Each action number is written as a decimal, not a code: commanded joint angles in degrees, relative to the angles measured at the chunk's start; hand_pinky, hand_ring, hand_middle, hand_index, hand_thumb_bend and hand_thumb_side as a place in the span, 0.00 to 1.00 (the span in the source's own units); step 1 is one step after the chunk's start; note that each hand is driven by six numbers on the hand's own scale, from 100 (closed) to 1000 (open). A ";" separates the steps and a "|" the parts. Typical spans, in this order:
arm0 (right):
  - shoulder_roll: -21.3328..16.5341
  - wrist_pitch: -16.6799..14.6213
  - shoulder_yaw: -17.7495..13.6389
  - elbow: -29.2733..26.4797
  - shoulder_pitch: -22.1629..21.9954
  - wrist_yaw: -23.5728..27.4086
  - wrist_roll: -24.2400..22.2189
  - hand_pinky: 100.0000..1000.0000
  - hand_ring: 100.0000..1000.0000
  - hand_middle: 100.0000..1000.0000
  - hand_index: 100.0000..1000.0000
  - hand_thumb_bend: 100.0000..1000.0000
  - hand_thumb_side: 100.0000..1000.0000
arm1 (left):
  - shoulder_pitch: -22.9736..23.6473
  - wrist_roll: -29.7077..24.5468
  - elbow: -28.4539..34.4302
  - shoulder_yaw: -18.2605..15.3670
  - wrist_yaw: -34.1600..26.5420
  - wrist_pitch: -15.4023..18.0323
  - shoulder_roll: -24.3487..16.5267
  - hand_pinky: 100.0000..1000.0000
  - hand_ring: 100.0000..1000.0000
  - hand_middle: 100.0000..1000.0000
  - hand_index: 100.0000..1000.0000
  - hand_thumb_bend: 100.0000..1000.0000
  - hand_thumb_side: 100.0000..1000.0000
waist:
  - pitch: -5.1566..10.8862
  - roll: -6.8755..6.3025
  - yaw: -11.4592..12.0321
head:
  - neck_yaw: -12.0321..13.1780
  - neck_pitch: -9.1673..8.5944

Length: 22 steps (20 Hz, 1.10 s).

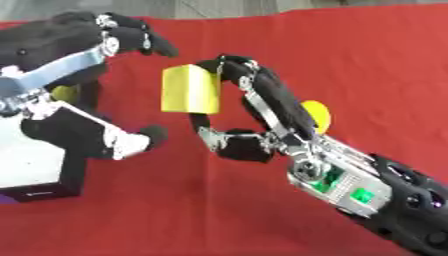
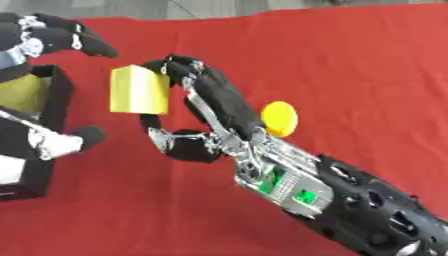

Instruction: Pick up the objects with one hand, pass them to the other hand, and then place them into the box on the other side of the table.

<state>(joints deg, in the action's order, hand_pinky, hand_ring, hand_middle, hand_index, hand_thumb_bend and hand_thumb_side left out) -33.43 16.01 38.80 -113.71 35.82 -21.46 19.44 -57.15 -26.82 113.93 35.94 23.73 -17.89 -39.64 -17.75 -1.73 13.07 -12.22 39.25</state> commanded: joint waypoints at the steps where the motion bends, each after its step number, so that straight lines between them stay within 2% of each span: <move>1: 0.00 -0.07 -0.19 -0.89 1.02 -0.29 -0.22 0.68 0.59 0.53 0.61 0.00 0.00 | -1.32 0.52 0.66 0.09 2.12 -0.09 -0.05 0.86 0.82 0.77 0.88 0.37 0.20 | 1.35 0.00 -0.04 | 0.36 -0.05; 8: 0.24 0.26 0.01 -0.89 1.23 0.27 -0.19 0.66 0.58 0.51 0.61 0.00 0.00 | -1.34 2.14 0.66 0.50 4.12 -0.91 0.78 0.86 0.82 0.78 0.89 0.35 0.17 | 1.35 0.17 -0.12 | 0.74 -0.21; 13: 0.48 0.40 -0.04 -0.89 1.25 0.66 0.26 0.65 0.57 0.49 0.61 0.00 0.00 | -1.34 3.01 0.66 0.89 4.23 -1.90 1.17 0.85 0.81 0.77 0.88 0.25 0.12 | 1.31 0.30 -0.20 | 0.98 -0.36; 18: 0.75 2.36 0.00 -0.89 1.31 1.97 1.00 0.65 0.56 0.48 0.60 0.00 0.12 | -1.22 3.21 0.48 1.15 4.11 -2.92 1.34 0.85 0.81 0.77 0.88 0.21 0.13 | 1.28 0.38 -0.27 | 1.16 -0.26; 22: 0.85 3.73 0.20 -0.89 1.56 3.37 1.70 0.64 0.56 0.48 0.60 0.00 0.14 | -1.01 3.84 -0.56 1.21 4.11 -3.47 1.66 0.85 0.81 0.76 0.87 0.17 0.15 | 1.22 0.44 -0.28 | 1.29 -0.38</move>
<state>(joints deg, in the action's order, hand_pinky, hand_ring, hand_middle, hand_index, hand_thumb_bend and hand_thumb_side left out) -32.44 19.30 39.26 -113.71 36.37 -18.57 20.86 -57.42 -23.25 113.34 37.59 27.73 -21.04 -37.53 -17.75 -1.31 12.80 -11.16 39.18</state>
